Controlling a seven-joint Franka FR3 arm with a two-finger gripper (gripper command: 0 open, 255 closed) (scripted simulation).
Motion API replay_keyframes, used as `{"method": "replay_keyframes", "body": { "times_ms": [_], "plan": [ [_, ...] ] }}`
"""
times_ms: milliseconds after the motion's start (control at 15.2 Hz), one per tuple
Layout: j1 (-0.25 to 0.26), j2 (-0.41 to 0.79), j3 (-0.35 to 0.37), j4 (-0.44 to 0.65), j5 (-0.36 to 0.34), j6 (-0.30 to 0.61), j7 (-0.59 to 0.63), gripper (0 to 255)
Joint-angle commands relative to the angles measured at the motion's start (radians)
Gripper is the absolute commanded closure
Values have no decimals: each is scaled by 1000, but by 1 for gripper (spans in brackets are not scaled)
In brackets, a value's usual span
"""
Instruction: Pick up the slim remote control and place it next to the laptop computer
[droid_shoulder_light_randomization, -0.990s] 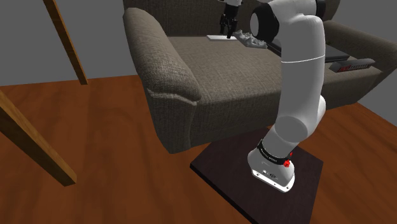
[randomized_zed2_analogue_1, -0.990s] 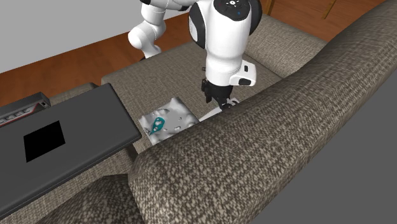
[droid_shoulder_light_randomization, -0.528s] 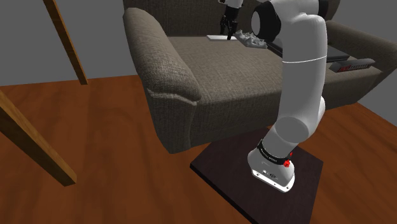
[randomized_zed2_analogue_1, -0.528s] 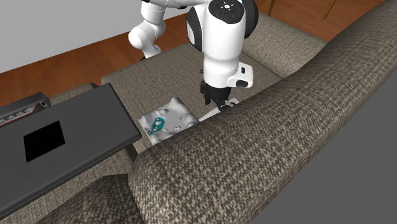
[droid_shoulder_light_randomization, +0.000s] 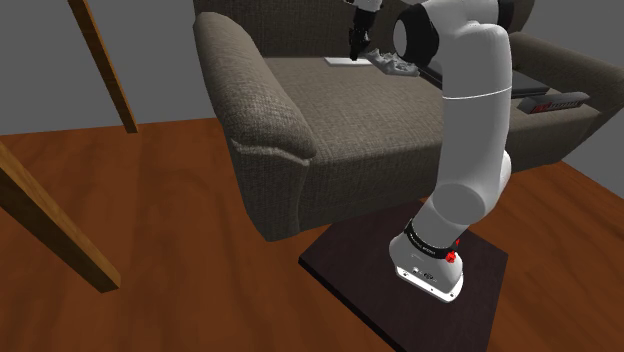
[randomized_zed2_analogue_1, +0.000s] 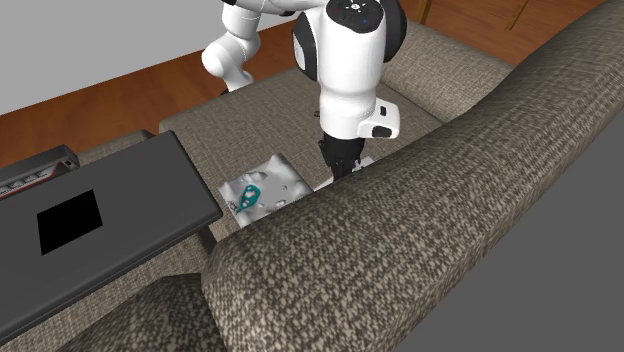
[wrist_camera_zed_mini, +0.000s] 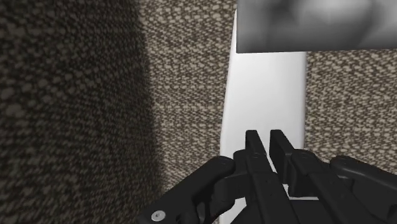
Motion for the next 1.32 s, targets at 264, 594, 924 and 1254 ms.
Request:
{"method": "replay_keyframes", "body": {
  "times_ms": [264, 594, 924, 1254],
  "plan": [
    [2, 6, -1, -17, -6, 8, -2, 255],
    [6, 22, -2, 79, -10, -68, 56, 0],
    [33, 20, -11, -1, -6, 2, 46, 0],
    [44, 22, -19, -23, 0, 22, 42, 0]
  ]
}}
